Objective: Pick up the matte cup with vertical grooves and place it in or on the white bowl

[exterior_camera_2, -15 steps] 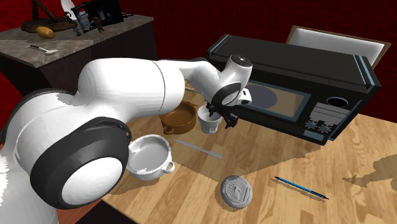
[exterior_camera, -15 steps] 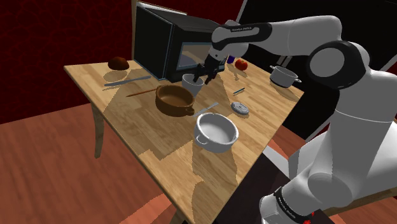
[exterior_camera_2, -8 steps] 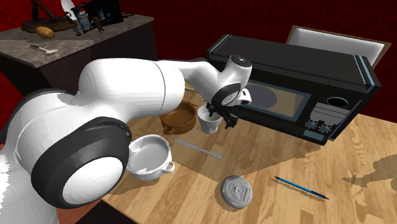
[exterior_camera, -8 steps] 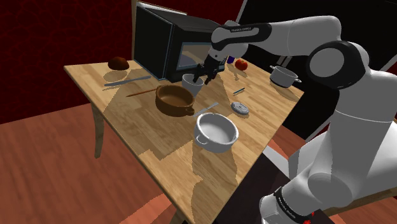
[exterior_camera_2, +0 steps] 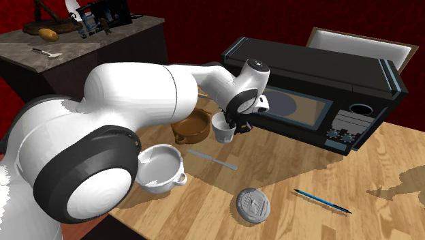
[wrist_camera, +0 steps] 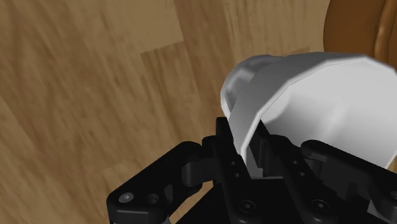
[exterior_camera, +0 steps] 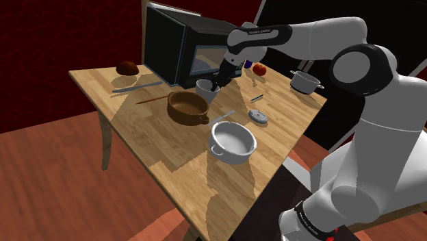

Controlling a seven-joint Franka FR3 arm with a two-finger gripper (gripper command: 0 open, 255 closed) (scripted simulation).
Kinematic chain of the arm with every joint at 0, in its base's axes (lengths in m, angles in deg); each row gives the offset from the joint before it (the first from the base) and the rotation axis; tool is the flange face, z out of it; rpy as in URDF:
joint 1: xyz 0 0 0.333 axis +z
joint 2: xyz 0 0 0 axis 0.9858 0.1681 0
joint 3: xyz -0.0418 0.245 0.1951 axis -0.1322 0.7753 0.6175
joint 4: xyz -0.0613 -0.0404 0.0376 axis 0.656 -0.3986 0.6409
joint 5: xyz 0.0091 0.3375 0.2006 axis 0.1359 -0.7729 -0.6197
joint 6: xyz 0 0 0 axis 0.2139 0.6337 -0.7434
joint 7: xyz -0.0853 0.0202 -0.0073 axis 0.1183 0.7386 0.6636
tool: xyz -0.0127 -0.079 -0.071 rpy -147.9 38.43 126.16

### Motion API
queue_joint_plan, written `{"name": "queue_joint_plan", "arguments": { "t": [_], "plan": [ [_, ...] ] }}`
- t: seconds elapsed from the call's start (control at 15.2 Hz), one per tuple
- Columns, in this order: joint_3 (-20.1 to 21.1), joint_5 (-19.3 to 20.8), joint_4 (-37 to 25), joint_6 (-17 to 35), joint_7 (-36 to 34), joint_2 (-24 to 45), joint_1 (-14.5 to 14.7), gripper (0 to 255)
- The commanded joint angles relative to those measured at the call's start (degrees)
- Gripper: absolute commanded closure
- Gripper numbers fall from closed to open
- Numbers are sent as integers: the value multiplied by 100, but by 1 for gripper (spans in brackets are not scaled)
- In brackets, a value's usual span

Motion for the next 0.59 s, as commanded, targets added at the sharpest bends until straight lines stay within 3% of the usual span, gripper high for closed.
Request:
{"name": "queue_joint_plan", "arguments": {
  "t": [0.0, 0.53],
  "plan": [
    [1, 0, 0, -1, 0, 0, 0, 255],
    [-22, 68, -306, -454, -114, -159, 0, 255]
  ]
}}
